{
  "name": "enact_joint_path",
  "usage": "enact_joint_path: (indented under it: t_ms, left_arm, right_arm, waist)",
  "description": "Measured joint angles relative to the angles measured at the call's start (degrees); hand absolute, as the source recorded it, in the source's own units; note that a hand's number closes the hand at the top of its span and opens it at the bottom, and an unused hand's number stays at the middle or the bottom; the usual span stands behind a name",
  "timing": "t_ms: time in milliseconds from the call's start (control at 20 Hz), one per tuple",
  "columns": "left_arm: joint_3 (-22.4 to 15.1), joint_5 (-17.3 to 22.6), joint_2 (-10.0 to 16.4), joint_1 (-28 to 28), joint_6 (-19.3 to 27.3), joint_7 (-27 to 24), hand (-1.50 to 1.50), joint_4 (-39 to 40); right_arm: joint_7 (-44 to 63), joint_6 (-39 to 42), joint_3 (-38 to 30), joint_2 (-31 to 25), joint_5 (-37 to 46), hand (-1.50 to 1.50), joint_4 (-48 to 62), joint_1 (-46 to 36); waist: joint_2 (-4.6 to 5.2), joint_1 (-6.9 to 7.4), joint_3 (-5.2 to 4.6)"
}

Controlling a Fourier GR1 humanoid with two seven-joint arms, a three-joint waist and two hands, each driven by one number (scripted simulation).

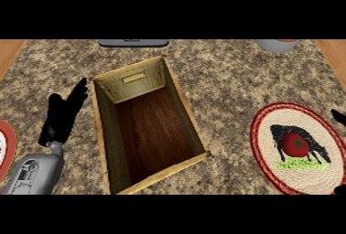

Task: Pick the tomato from the placemat and place it in the basket

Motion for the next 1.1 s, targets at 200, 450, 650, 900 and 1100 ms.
enact_joint_path:
  t_ms: [200, 450, 650, 900, 1100]
  left_arm:
    - [0.7, -0.7, -0.8, 0.5, -0.5, -0.8, 0.00, -0.1]
    - [1.2, -1.9, -1.5, 1.5, -0.9, -0.5, 0.00, -1.5]
    - [1.4, -2.7, -2.4, 1.2, -1.1, 0.2, 0.00, -1.9]
    - [2.5, -3.0, -2.4, 1.8, -2.2, -0.3, 0.00, -1.9]
    - [2.7, -3.8, -3.2, 1.7, -1.8, -0.3, 0.00, -1.7]
  right_arm:
    - [-0.4, 0.4, -0.4, 1.7, 1.7, -1.50, -0.7, 0.3]
    - [0.2, -0.3, 0.0, 4.8, 3.9, -1.50, 0.2, -1.5]
    - [0.7, 0.6, -0.5, 5.3, 5.4, -1.50, 1.6, -3.7]
    - [0.9, 0.8, -0.1, 6.5, 7.8, -1.50, 2.8, -4.3]
    - [0.7, -0.7, 1.0, 8.3, 10.4, -1.50, 5.6, -6.0]
  waist:
    - [-0.02, -0.04, -0.03]
    - [-0.02, 0.01, 0.00]
    - [-0.01, 0.03, 0.00]
    - [-0.01, 0.03, -0.01]
    - [0.01, 0.07, -0.01]
